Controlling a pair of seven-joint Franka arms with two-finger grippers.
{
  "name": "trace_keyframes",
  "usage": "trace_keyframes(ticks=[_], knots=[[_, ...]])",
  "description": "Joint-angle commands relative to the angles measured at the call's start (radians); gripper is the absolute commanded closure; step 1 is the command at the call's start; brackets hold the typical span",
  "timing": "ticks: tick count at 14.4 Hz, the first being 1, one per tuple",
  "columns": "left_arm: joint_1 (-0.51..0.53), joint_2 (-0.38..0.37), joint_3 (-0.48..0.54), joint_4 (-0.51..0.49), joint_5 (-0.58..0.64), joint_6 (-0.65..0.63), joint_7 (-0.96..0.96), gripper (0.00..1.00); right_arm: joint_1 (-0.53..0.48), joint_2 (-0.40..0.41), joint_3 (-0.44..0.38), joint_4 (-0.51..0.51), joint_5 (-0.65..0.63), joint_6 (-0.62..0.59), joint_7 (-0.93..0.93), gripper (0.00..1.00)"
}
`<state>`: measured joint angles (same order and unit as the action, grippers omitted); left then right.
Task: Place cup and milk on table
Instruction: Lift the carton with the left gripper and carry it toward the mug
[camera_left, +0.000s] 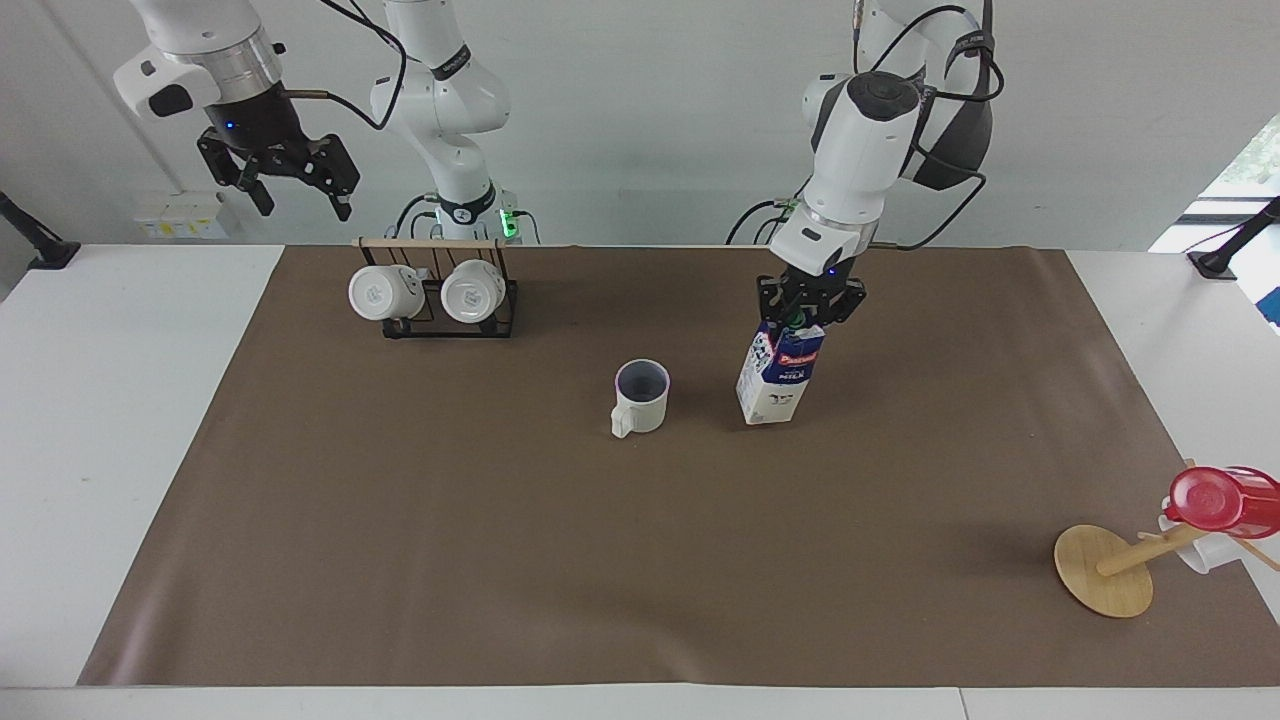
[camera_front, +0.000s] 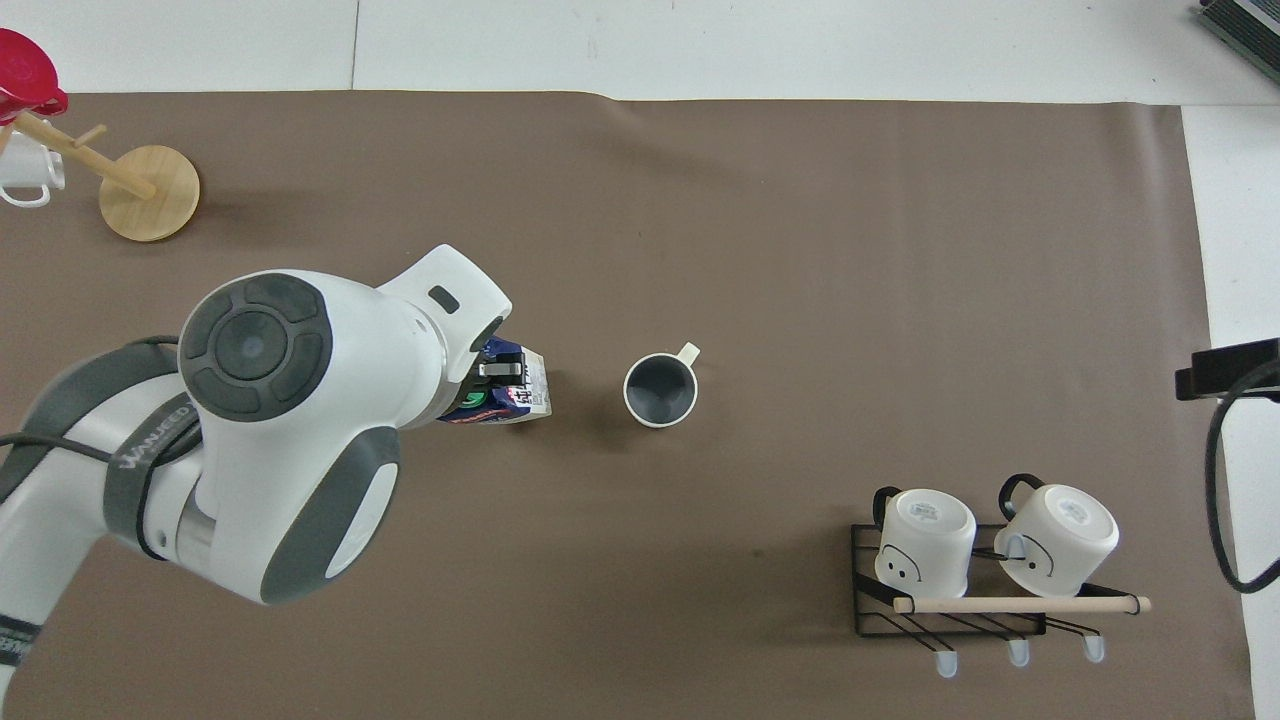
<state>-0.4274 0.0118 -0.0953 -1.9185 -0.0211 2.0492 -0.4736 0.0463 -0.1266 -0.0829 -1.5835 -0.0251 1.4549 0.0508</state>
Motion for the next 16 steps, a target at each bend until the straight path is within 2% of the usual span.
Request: trace_keyframes(ticks=[1,16], knots=[[-0.056,0.039,0.017,0.030,0.038,0.005,-0.048,0.47,-0.005,-0.007,0.003,-0.004,0.010,-0.004,0.012,0.00],[-0.088,0.060,0.017,0.015,0.063,0.051,-0.112,0.45,-0.008,-0.007,-0.001,-0.004,0.014,-0.016,0.015,0.00]])
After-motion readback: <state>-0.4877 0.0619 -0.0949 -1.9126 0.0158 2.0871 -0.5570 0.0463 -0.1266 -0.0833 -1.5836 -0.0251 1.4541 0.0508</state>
